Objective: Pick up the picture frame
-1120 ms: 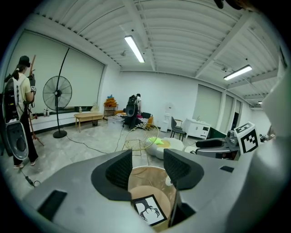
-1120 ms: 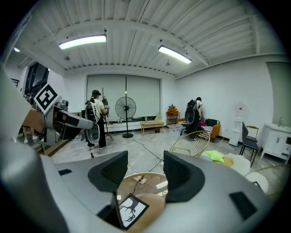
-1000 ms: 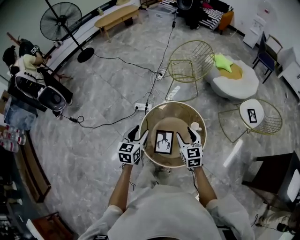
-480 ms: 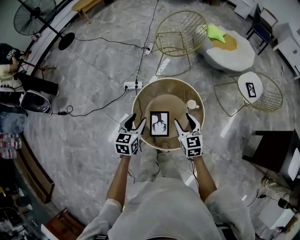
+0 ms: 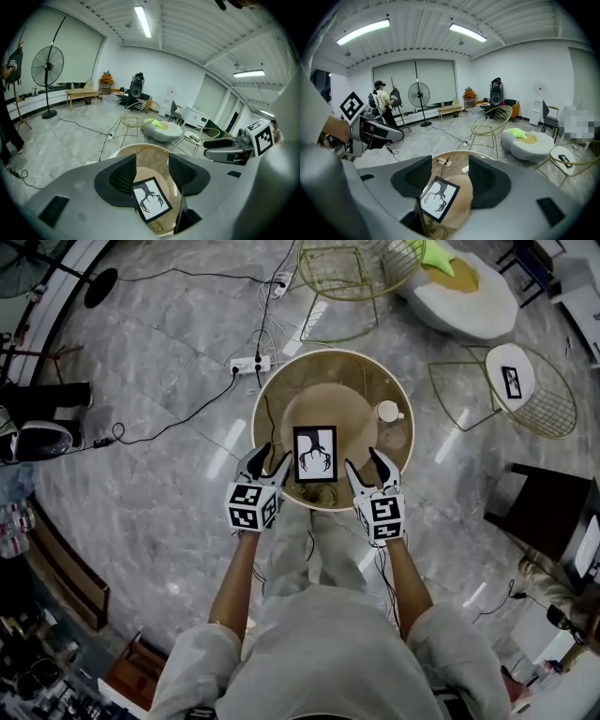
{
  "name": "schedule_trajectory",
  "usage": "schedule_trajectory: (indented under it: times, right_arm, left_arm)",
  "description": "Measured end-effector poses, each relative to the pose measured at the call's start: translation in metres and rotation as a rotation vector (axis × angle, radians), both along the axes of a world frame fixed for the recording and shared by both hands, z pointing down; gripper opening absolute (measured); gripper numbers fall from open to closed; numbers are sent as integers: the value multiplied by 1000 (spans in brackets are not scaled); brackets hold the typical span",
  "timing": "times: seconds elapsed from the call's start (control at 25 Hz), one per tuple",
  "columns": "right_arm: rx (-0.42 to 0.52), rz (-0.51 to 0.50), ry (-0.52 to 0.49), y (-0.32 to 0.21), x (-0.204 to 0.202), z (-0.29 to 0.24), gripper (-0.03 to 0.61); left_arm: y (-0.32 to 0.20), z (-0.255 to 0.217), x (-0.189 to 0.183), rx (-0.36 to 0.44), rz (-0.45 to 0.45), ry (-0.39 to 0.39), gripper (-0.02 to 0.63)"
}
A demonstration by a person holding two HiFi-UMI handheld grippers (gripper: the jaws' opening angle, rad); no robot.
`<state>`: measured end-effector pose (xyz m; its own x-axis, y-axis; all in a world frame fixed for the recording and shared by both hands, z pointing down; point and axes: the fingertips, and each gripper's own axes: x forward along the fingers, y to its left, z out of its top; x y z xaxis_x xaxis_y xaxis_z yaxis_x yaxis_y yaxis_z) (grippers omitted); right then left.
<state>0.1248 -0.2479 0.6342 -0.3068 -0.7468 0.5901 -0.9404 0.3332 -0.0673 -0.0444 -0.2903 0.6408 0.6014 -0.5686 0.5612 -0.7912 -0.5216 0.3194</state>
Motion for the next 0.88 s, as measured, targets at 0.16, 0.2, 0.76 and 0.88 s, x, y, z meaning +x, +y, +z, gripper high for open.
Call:
schedule_trajectory:
  times: [0.16,0.2,0.76,0.88]
  right_arm:
    - [-43,-1,11,2,-2,30,228]
    - [-55,-5,16,2,-3,36,228]
    - [-179,17,-6,15,-17,111,213]
    - [-199,2,-6,16,-23,126,211]
  left_arm:
    - [4,31,-4,-46,7,0,212]
    - [5,38,-4,-57,10,-2,212]
    - [30,125,-8,-206,43,-16,212]
    - [29,144,-6,-222,58,-25,210]
